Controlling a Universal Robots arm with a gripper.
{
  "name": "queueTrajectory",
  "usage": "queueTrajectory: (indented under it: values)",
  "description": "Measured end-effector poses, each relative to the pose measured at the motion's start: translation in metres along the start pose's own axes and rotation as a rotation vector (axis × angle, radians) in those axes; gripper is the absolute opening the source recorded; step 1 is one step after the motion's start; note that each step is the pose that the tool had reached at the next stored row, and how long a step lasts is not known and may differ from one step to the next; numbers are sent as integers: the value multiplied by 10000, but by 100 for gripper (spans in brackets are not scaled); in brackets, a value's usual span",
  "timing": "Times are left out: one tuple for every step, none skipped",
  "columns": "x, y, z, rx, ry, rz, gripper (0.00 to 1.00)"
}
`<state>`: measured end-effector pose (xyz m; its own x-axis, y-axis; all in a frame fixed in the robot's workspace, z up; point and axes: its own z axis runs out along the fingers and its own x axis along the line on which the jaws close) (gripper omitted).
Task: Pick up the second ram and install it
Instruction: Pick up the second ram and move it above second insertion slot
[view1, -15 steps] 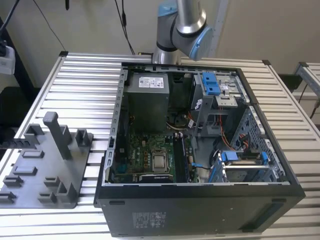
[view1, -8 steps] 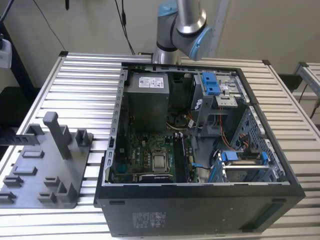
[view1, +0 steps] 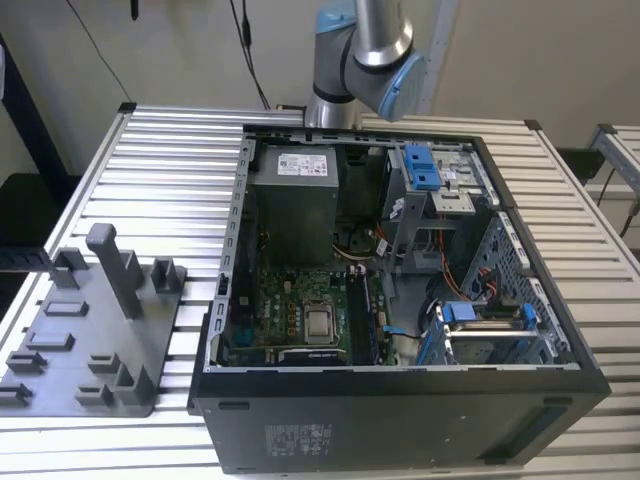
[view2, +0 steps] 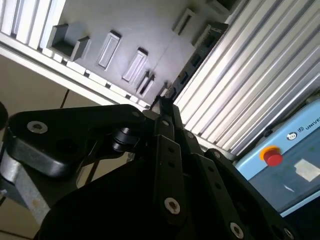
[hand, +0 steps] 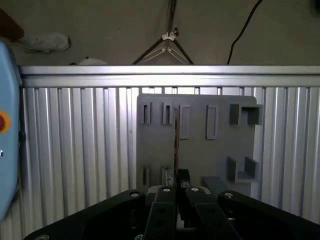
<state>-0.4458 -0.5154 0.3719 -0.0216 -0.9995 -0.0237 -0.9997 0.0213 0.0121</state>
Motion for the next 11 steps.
queueTrajectory:
  values:
    - [-1,1,-37,-1,1,0,13]
    - [-1,1,-71,0,1,0,13]
    - [-2,1,-106,0,0,0,13]
    - [-3,2,-140,0,0,0,13]
    - [-4,2,-174,-1,1,0,13]
    - [-5,3,-203,-1,0,0,13]
    - [-5,3,-227,0,0,0,13]
    - [-6,3,-247,0,0,0,13]
    - [-6,4,-265,1,0,0,13]
    - [-7,4,-291,0,1,0,13]
    - [-7,4,-320,1,1,0,13]
